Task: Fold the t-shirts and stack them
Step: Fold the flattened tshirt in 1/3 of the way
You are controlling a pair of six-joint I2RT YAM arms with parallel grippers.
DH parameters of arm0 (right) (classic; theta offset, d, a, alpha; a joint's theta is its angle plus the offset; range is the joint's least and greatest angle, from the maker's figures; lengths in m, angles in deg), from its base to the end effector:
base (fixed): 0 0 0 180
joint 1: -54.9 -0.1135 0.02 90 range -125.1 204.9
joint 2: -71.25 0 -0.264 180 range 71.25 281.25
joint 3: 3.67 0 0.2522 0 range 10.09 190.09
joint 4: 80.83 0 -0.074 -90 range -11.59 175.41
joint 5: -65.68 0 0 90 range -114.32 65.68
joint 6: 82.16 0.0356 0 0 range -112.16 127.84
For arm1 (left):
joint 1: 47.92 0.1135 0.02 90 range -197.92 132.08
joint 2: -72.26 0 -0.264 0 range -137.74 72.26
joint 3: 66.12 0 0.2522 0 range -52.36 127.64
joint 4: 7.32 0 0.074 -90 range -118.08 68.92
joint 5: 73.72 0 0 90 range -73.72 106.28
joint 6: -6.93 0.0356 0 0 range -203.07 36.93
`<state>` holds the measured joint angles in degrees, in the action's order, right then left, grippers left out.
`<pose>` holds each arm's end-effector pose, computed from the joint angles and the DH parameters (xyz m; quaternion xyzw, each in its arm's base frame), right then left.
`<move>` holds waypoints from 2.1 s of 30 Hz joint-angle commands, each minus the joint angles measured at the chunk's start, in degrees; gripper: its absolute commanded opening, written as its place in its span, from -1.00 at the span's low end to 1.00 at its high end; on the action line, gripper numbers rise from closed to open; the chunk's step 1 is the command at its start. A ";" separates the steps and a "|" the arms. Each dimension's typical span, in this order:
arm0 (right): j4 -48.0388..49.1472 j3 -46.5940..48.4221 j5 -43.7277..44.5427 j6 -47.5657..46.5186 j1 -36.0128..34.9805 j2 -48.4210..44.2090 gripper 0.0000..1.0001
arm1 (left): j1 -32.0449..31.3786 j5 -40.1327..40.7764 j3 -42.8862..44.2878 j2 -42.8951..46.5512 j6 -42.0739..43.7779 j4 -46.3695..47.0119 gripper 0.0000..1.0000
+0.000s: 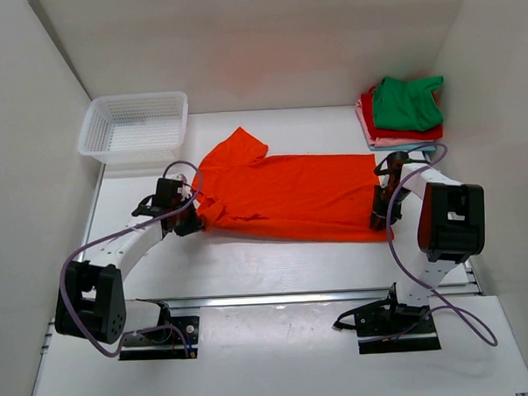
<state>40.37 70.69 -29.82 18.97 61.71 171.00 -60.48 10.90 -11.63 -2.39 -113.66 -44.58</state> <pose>0.3019 -0.0326 0.1567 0.1531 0.9857 0.0498 0.0488 0.2392 -0.0567 0.1889 -0.1372 0.9490 -0.1449 0.2440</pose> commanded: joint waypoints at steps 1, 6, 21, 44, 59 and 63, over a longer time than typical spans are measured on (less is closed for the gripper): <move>2.67 0.40 2.25 -2.17 1.36 1.95 -0.55 | 0.51 1.35 3.47 0.57 8.87 -10.40 -1.00; 2.76 0.22 3.04 -2.96 1.72 1.59 -0.56 | -0.80 2.39 7.77 -3.82 16.16 -19.89 -1.00; 2.67 -0.04 4.53 -3.23 2.25 2.21 -0.56 | -5.19 17.07 16.22 -8.05 25.40 -33.71 -1.00; 3.11 -1.18 7.34 -2.97 1.99 1.15 -0.58 | -5.02 23.31 12.45 4.69 25.49 -32.56 -0.24; 6.98 -1.37 6.04 -9.45 -16.09 -16.24 -0.39 | -3.18 15.86 13.32 -0.49 25.49 -31.25 -0.38; 12.67 -0.83 -4.07 -10.78 -29.27 -21.77 -0.37 | -0.45 17.42 14.72 -1.46 24.35 -31.51 -0.38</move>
<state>47.25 68.70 -26.87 11.06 39.30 152.99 -62.56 28.47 1.33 -4.27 -88.28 -76.36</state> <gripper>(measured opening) 0.312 0.311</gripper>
